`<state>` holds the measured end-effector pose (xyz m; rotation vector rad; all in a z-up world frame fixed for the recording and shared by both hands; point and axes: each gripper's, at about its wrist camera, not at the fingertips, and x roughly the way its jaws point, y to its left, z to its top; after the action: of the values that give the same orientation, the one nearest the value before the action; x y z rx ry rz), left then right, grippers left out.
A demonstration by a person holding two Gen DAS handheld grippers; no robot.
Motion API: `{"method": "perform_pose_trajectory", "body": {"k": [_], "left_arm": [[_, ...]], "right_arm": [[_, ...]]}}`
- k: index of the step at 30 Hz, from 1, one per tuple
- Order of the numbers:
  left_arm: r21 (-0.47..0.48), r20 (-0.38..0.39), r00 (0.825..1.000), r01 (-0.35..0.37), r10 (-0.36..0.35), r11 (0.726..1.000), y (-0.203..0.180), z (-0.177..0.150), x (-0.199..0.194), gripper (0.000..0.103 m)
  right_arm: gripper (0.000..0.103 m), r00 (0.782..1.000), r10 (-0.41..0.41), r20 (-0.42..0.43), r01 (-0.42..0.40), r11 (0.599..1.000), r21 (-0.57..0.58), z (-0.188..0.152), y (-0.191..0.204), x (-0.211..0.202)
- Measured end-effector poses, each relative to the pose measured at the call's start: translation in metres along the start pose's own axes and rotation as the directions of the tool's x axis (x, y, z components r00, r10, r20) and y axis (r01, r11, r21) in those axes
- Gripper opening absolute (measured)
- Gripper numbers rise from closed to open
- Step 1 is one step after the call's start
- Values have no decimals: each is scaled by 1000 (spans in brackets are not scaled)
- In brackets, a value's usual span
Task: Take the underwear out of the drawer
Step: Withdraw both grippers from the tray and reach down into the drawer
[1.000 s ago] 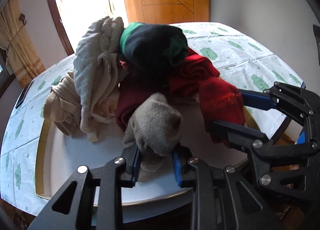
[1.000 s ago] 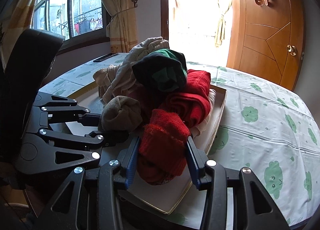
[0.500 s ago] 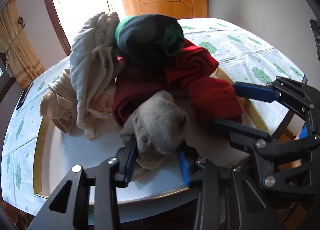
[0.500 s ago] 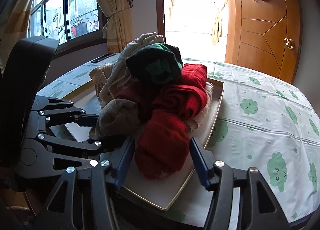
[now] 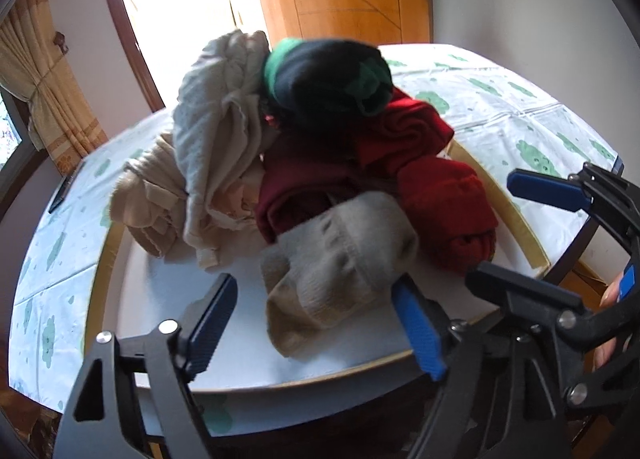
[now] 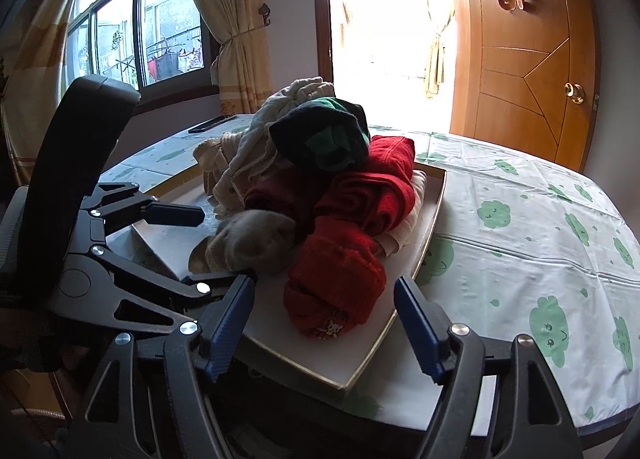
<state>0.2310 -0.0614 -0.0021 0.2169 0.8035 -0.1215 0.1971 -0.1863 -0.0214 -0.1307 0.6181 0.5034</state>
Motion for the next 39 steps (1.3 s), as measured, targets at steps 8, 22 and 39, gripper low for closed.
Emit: {"method": "perform_pose_trajectory", "body": {"k": [8,22,39], "left_arm": [[6,106,994,7,-8,1000,2,-20,-28,85],[46,195,981,12,-20,999,1,-75,-56,90],[106,59,996,67,-73,992,-14,-131,-26,90]], "right_arm": [[77,1000,6,17,-6,1000,6,-14,6,-23],[79,999,42,17,-41,997,-66,-55,38,-59],[79,991,73,-110,-85,991,-103,-106,64,-44]]}}
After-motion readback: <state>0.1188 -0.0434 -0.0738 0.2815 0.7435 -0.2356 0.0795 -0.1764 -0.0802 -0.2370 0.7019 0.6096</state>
